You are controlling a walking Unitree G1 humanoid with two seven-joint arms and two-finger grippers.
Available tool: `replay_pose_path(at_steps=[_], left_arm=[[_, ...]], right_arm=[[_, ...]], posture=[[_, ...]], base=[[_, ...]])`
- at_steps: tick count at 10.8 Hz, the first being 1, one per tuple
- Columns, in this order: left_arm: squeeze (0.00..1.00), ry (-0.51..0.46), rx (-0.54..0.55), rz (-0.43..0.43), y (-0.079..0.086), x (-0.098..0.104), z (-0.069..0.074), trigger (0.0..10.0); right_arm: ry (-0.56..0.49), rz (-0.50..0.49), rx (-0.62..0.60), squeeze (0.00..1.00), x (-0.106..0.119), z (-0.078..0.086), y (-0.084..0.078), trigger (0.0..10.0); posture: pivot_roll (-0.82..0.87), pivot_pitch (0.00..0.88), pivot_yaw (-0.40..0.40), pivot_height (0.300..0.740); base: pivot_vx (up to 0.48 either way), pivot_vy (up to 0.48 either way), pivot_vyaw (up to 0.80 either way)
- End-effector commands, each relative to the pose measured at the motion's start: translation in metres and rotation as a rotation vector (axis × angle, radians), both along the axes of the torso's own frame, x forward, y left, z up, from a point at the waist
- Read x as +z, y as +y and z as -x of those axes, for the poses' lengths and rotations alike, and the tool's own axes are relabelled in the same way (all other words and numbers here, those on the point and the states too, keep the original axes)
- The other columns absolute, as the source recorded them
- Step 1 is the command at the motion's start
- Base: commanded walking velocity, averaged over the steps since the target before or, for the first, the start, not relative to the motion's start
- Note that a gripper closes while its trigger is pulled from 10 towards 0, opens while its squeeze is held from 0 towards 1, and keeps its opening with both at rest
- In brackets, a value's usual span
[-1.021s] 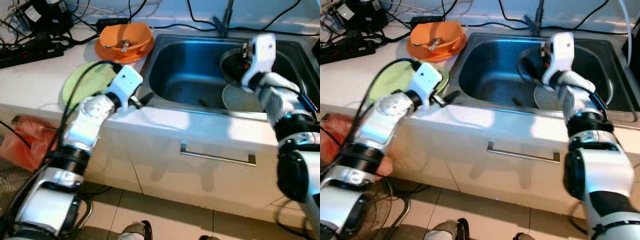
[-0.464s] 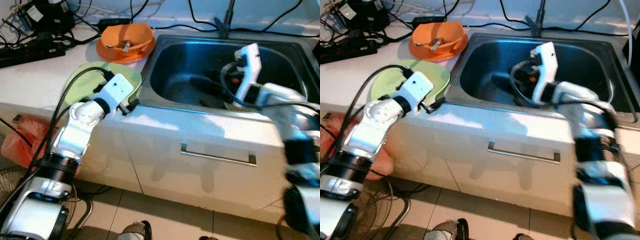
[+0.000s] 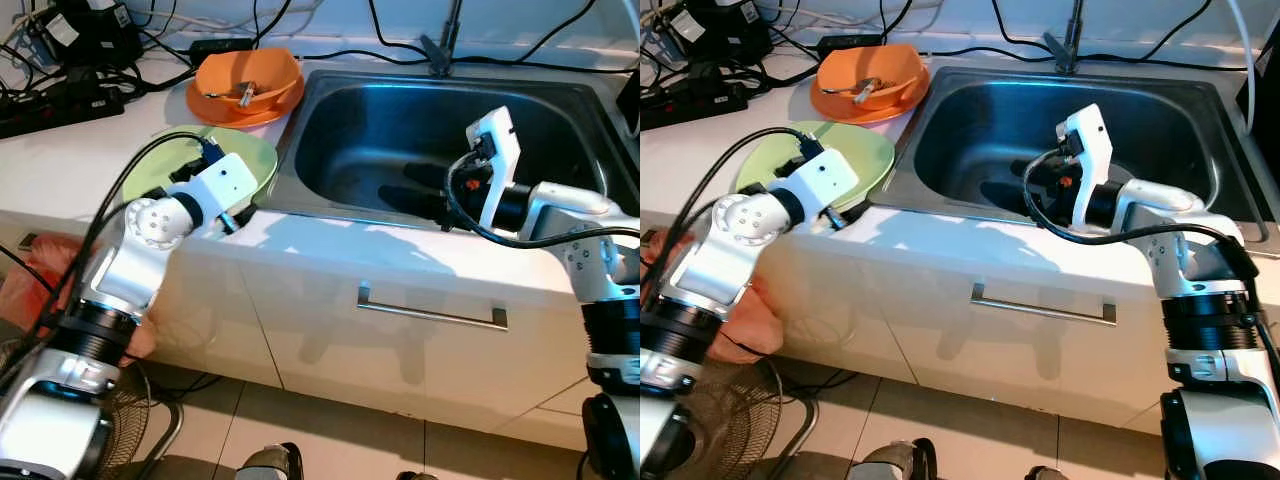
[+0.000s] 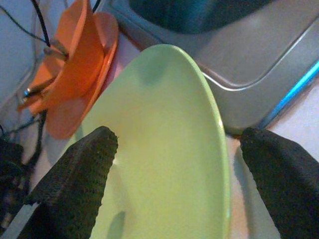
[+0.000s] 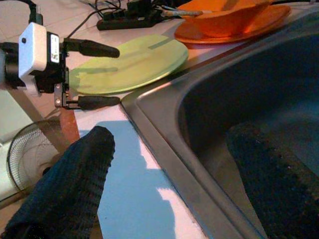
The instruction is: Kitchen organization
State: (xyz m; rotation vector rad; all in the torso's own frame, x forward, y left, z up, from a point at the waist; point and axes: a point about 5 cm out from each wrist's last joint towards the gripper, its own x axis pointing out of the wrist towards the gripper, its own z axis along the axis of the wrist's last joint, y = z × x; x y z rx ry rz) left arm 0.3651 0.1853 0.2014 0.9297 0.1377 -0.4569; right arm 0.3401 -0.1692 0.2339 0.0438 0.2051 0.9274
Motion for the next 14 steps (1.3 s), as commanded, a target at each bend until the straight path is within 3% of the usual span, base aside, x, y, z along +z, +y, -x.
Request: replay_pose_path(at_steps=[1, 3, 4, 5, 11, 12, 14], left_arm=[[0.0, 0.078, 0.036, -0.061, 0.011, -0.017, 0.001, 10.0], [0.0, 0.119, 0.066, -0.053, 0.023, -0.027, 0.001, 10.0], [0.0, 0.155, 0.08, -0.056, 0.029, -0.037, 0.002, 4.0], [0.0, 0.166, 0.089, -0.047, 0.032, -0.041, 0.002, 0.0], [0.0, 0.179, 0.1, -0.029, 0.034, -0.052, 0.002, 0.0], [0.0, 0.091, 0.091, 0.056, 0.024, -0.042, -0.003, 10.0], [0.0, 0.009, 0.097, 0.261, 0.007, -0.027, -0.008, 10.0]], right_arm=[[-0.007, 0.013, 0.018, 0.0, 0.003, 0.003, 0.003, 10.0], [0.018, 0.029, 0.087, 0.0, -0.005, 0.014, 0.008, 10.0], [0.023, 0.033, 0.085, 0.0, -0.007, 0.014, 0.008, 10.0], [0.024, 0.033, 0.083, 0.0, -0.007, 0.014, 0.008, 10.0], [0.024, 0.049, 0.066, 0.0, -0.01, 0.014, 0.007, 10.0], [0.029, 0.056, 0.057, 0.0, -0.013, 0.014, 0.005, 10.0], [0.01, 0.058, 0.005, 0.0, -0.019, 0.011, -0.001, 10.0]], posture=[[0.08, 0.087, 0.086, 0.74], [0.07, 0.089, 0.084, 0.74], [0.07, 0.089, 0.085, 0.74], [0.07, 0.088, 0.087, 0.74], [0.06, 0.094, 0.084, 0.74], [0.06, 0.096, 0.085, 0.74], [0.06, 0.096, 0.091, 0.74]], base=[[0.0, 0.0, 0.0], [0.0, 0.0, 0.0], [0.0, 0.0, 0.0], [0.0, 0.0, 0.0], [0.0, 0.0, 0.0], [0.0, 0.0, 0.0], [0.0, 0.0, 0.0]])
